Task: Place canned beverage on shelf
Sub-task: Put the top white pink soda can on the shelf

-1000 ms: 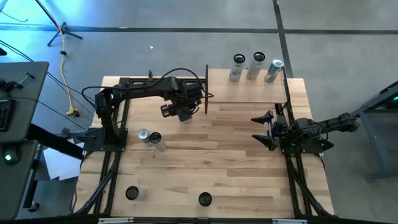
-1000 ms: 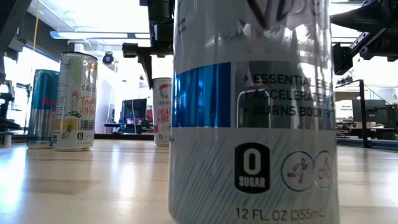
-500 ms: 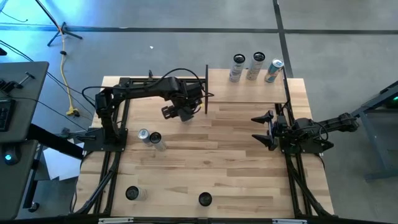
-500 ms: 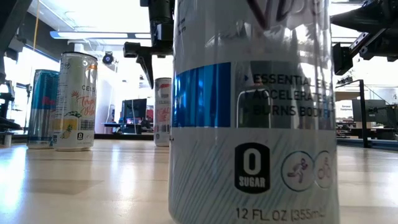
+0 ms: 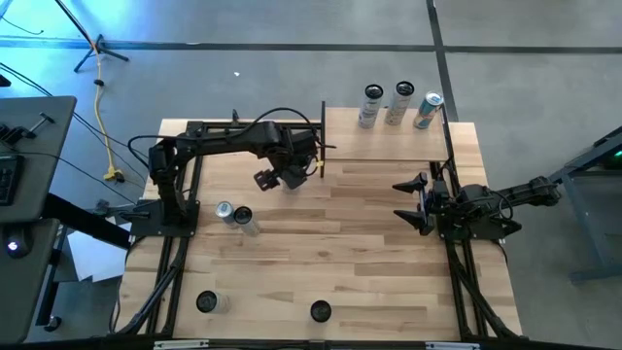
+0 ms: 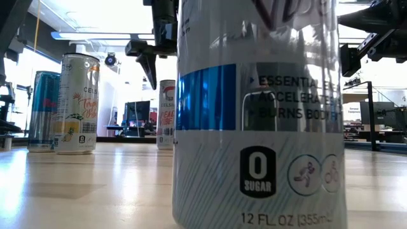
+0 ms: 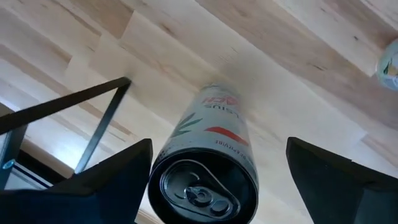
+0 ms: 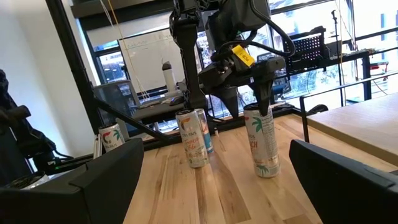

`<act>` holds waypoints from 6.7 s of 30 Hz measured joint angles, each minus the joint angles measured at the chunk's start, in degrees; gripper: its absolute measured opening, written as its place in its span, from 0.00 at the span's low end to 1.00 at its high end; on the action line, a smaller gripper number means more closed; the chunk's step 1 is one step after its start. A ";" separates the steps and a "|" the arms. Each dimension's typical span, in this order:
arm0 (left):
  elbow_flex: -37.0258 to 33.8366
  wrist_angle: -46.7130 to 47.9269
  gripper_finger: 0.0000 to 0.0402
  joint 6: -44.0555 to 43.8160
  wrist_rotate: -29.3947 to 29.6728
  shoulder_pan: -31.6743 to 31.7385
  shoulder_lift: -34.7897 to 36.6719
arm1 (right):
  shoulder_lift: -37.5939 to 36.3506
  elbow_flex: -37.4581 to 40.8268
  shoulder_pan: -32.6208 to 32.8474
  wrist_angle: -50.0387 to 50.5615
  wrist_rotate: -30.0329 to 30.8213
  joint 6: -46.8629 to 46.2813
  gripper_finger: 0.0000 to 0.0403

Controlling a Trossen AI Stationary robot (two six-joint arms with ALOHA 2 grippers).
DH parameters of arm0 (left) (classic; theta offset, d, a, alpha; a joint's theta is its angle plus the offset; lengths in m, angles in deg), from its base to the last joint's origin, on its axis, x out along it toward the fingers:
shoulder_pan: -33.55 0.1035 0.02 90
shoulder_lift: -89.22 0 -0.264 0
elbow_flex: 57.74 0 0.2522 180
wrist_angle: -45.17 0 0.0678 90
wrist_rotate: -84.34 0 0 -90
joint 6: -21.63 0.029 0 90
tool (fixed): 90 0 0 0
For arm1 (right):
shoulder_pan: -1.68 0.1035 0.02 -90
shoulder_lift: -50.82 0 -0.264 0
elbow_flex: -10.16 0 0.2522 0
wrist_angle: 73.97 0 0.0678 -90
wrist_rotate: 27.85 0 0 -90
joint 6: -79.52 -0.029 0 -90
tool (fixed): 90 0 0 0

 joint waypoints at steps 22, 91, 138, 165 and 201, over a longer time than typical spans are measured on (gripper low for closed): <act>-0.04 8.31 0.88 -35.90 -2.37 -8.08 16.49 | 0.01 0.00 -0.02 0.37 -0.17 0.00 0.97; -25.29 -11.14 0.87 -177.69 86.96 -29.46 -9.39 | 0.73 0.00 -0.02 3.54 -0.13 0.00 0.97; -25.29 -21.39 0.87 -166.03 82.83 -22.66 -9.50 | 0.77 0.00 -0.01 4.32 -0.27 0.00 0.97; -25.16 -23.07 0.53 -167.73 83.68 -22.43 -9.37 | 0.78 0.00 -0.02 4.32 0.14 0.00 0.97; -15.13 -78.14 0.53 -78.23 63.12 -17.21 8.38 | 0.78 0.00 0.00 6.07 -0.20 0.00 0.97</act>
